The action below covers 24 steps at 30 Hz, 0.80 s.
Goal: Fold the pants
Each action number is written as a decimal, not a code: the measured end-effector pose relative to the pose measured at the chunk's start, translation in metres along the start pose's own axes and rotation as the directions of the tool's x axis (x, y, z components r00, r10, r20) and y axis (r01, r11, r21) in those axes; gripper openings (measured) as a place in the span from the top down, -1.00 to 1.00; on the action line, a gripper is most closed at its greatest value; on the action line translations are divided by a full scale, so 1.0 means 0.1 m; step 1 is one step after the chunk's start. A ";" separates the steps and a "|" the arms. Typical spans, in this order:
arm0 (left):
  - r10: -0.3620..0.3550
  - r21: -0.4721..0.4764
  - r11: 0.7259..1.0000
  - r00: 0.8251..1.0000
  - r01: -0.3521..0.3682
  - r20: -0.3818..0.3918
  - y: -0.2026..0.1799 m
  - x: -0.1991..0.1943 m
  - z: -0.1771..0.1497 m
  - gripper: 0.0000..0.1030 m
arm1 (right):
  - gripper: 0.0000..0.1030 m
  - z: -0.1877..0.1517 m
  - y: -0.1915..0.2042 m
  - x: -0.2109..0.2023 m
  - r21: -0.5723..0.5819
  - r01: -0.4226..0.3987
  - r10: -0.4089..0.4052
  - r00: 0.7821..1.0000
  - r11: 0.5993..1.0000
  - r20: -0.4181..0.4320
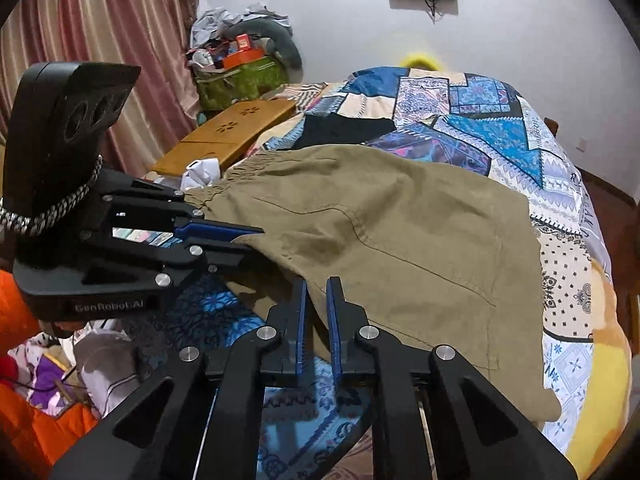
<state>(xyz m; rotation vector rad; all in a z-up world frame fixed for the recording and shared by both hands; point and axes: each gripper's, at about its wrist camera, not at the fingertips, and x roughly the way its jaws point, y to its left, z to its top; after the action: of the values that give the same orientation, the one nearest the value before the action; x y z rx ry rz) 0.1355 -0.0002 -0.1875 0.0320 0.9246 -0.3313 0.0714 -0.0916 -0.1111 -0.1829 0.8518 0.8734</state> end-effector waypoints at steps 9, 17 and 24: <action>0.018 -0.026 1.000 1.000 -0.018 -0.021 -0.04 -0.07 -0.13 0.68 | 0.58 -0.04 -0.03 -0.07 0.028 -0.013 0.014 0.999 1.000 -0.038; 0.052 -0.070 0.996 0.994 -0.045 0.093 0.09 -0.50 -0.04 0.60 | -0.03 0.07 -0.13 -0.33 0.098 0.020 -0.028 0.997 0.995 0.078; 0.168 -0.208 0.965 0.985 -0.159 0.026 0.59 -0.29 -0.06 0.54 | -0.03 0.02 -0.28 -0.08 0.199 0.075 -0.078 0.997 0.977 0.012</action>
<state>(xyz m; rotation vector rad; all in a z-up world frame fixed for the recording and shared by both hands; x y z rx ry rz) 0.1317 0.0652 -0.1751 -0.0881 0.9023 -0.0813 0.0903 -0.1136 -0.1096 -0.0328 0.9022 0.7124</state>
